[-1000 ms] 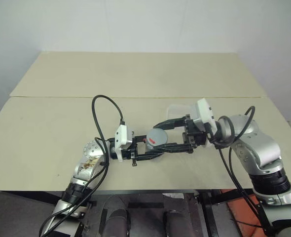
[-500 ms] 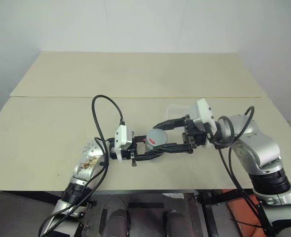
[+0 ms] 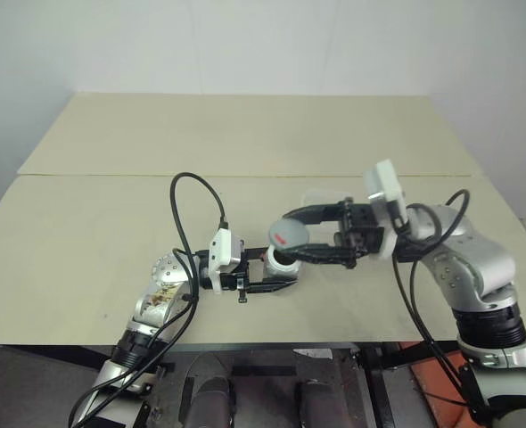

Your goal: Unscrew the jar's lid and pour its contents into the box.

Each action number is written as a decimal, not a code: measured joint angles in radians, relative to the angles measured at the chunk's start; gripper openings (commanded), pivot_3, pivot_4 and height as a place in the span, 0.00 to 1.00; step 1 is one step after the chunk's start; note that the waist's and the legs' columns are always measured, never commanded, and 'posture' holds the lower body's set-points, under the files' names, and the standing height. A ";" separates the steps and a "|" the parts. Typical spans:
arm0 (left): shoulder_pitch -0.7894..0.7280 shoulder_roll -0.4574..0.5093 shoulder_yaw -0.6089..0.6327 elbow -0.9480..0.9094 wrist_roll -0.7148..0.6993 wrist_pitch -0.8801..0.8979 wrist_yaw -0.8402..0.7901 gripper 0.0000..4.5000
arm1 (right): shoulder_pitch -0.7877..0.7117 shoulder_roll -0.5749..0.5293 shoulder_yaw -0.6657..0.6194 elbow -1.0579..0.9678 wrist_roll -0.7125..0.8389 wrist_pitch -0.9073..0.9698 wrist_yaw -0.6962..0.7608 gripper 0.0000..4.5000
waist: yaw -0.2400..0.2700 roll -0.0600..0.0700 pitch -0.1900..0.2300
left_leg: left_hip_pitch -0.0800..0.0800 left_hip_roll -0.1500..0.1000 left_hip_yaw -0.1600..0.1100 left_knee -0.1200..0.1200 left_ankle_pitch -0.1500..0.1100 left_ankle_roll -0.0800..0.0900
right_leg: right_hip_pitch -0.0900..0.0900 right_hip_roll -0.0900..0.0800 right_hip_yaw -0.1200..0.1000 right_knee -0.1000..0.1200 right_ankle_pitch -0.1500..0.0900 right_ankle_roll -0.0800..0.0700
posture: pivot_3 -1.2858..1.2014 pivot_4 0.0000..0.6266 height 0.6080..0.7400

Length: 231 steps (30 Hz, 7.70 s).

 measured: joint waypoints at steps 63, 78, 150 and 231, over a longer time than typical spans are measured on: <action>-0.959 -0.194 -0.379 1.246 0.922 -0.333 1.021 0.43 | 0.440 -0.142 -0.202 -0.234 -0.304 0.171 -0.468 0.99 | 0.023 -0.001 0.000 | -0.019 -0.005 0.004 0.001 0.000 0.000 | -0.015 -0.001 -0.001 -0.002 0.001 0.003 | 0.52 0.24 1.00; -1.088 -0.272 -0.827 1.341 1.475 -0.362 1.458 0.43 | 0.529 -0.081 -0.300 -0.375 -0.211 0.240 -0.545 0.99 | 0.026 -0.001 0.001 | -0.020 -0.006 0.004 0.002 0.000 0.000 | -0.016 -0.001 -0.001 -0.002 0.001 0.004 | 0.52 0.24 1.00; -1.167 -0.305 -0.687 1.372 1.466 -0.314 1.377 0.43 | 0.702 -0.041 -0.309 -0.503 -0.236 0.288 -0.678 0.99 | 0.019 -0.001 0.000 | -0.020 -0.010 0.002 0.008 0.002 0.001 | -0.017 -0.005 0.000 0.011 -0.001 0.007 | 0.52 0.24 1.00; -0.849 -0.251 0.438 1.302 0.373 -0.116 0.810 0.43 | 0.608 -0.080 -0.229 -0.438 -0.256 0.336 -0.648 0.99 | 0.017 0.001 -0.001 | -0.022 -0.015 -0.003 0.016 0.000 0.004 | -0.014 -0.009 -0.003 0.016 -0.002 0.010 | 0.52 0.24 1.00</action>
